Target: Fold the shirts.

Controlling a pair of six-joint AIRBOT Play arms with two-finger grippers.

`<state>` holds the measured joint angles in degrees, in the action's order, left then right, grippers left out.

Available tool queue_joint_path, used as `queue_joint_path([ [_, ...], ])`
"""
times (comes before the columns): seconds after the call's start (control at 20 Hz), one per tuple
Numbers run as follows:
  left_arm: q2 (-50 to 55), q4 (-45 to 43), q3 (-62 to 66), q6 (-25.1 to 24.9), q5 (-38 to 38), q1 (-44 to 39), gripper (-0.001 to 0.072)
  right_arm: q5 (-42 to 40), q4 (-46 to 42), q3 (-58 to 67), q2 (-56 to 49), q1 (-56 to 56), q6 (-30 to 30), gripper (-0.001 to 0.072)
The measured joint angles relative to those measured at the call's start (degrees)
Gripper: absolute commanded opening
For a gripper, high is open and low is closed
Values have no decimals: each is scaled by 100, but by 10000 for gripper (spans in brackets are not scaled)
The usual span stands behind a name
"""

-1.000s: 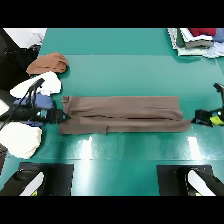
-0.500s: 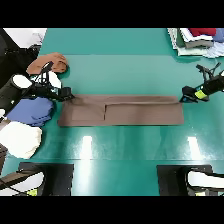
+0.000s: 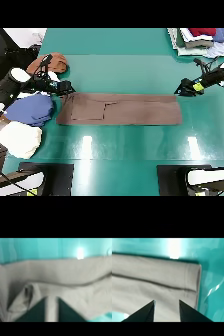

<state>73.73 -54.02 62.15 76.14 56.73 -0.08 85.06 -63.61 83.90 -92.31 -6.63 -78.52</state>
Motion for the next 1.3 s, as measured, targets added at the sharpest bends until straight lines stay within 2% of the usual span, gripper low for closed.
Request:
queue_joint_path([
  [0.05, 0, 0, 33, -7, 127, -2, 21, 120, 17, 2, -11, -133, 79, 604],
  [0.1, 2, 0, 59, -26, 232, 0, 21, 245, 33, -31, -15, -291, 140, 610],
  [0.3, 4, 2, 105, -85, 463, -2, 21, 455, 225, -678, -35, -850, 446, 608],
  [0.35, 4, 7, 109, -92, 466, 0, 21, 420, 358, -922, -39, -962, 566, 604],
  [0.4, 7, 7, 109, -101, 494, 0, 21, 313, 525, -1182, -46, -1056, 697, 568],
  [0.55, 15, 13, 109, -105, 507, -2, 21, -42, 1025, -1834, -50, -1204, 1067, 566],
  [0.6, 17, 13, 109, -105, 509, -7, 21, -118, 1202, -2011, -50, -1220, 1174, 536],
  [0.65, 17, 13, 109, -107, 516, -28, 21, -216, 1346, -2155, -50, -1211, 1257, 457],
  [0.8, 20, 17, 109, -109, 476, -221, 20, -522, 1471, -2396, -57, -1095, 1447, 129],
  [0.85, 28, 17, 111, -105, 413, -321, 20, -597, 1475, -2435, -59, -1045, 1499, 49],
  [0.9, 50, 26, 114, -90, 319, -444, 20, -629, 1499, -2463, -59, -999, 1565, 13],
  [1.1, 376, 46, 240, 87, -44, -988, 20, -605, 1532, -2516, 129, -868, 1674, 13],
  [1.3, 1161, 96, 859, 157, -162, -1733, 20, -310, 1585, -2295, 793, -811, 1263, 13],
])
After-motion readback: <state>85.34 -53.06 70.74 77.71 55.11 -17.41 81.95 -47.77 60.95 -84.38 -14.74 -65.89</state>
